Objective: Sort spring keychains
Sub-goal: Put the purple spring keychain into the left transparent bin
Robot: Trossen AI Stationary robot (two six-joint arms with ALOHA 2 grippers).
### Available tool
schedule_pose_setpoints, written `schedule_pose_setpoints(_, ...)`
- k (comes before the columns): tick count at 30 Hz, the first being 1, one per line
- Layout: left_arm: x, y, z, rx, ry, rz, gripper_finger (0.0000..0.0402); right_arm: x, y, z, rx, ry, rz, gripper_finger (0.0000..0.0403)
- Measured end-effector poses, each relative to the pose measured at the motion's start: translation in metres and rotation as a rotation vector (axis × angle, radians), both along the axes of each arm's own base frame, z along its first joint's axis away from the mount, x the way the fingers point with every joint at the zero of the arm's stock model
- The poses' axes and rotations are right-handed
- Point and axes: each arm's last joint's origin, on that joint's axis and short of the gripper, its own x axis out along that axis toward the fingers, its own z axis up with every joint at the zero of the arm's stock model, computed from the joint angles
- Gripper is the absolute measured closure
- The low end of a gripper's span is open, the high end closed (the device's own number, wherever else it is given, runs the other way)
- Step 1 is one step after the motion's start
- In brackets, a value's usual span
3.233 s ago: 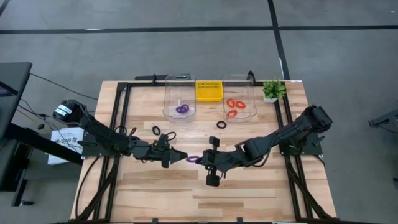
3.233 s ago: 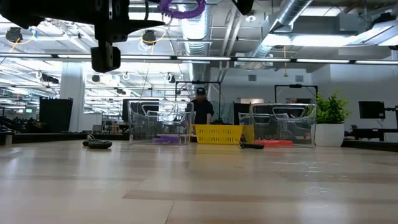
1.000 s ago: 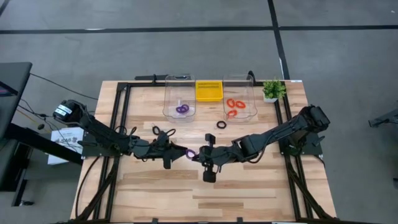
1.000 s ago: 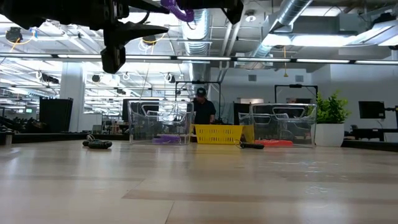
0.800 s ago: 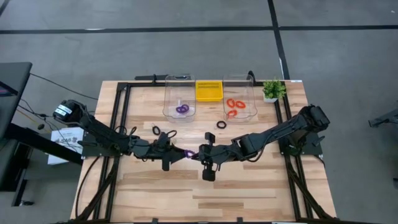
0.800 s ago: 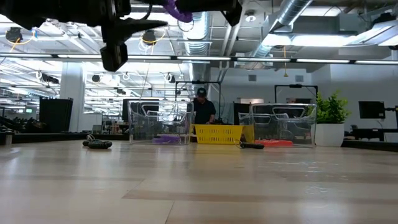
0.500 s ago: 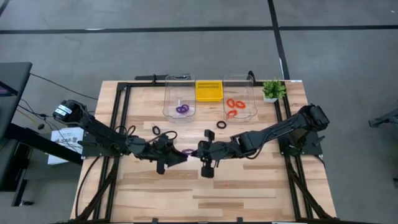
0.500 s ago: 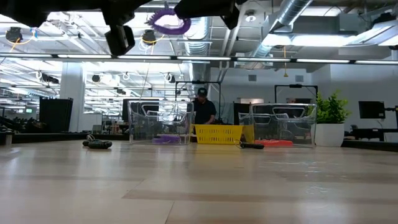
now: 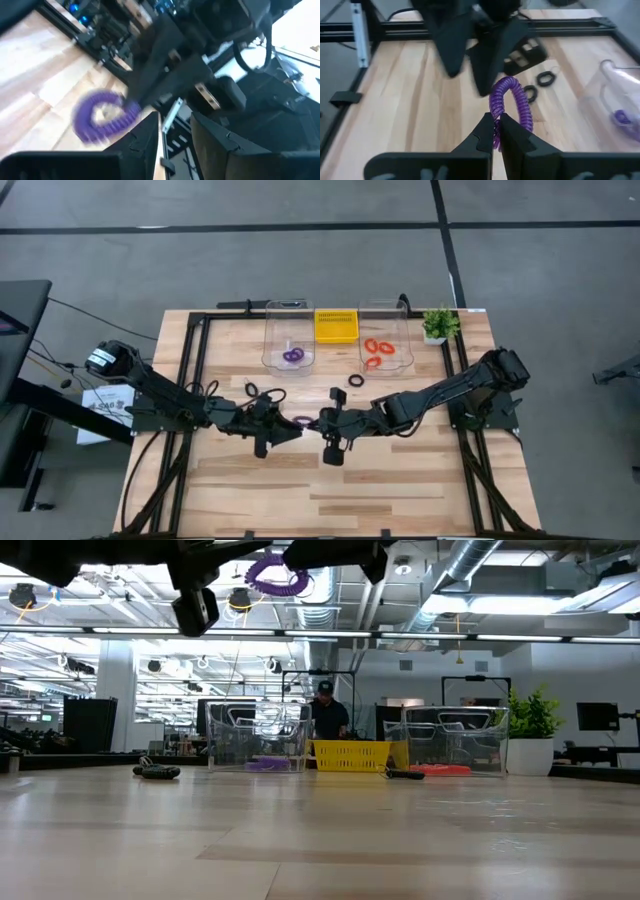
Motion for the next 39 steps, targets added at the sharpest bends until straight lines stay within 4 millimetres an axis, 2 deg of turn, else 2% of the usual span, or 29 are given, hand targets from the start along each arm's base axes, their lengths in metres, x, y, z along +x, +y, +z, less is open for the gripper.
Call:
schedule_pose_setpoints(8,0.0,-0.002,-0.003,-0.022,0.037,-0.04,0.0289,0.0,-0.003,0.001,-0.024,-0.017,-0.075,0.0395)
schedule_pose_setpoints(17,0.0,0.001,-0.003,-0.086,0.045,0.061,0.0289,0.001,0.009,0.007,-0.012,-0.078,0.01,0.0395)
schedule_pose_setpoints(25,0.001,0.007,0.0,-0.19,0.017,0.154,0.0289,0.0,0.01,0.006,0.0,-0.071,0.019,0.0395)
schedule_pose_setpoints(34,0.004,0.014,0.0,-0.187,0.01,0.192,0.0289,0.001,0.008,0.005,0.012,-0.058,0.032,0.0395)
schedule_pose_setpoints(37,0.004,0.015,0.0,-0.161,0.008,0.196,0.03,0.001,0.008,0.005,0.012,-0.055,0.034,0.0391)
schedule_pose_setpoints(39,0.004,0.015,0.0,-0.154,0.008,0.196,0.0322,0.0,0.008,0.004,0.021,-0.049,0.028,0.0382)
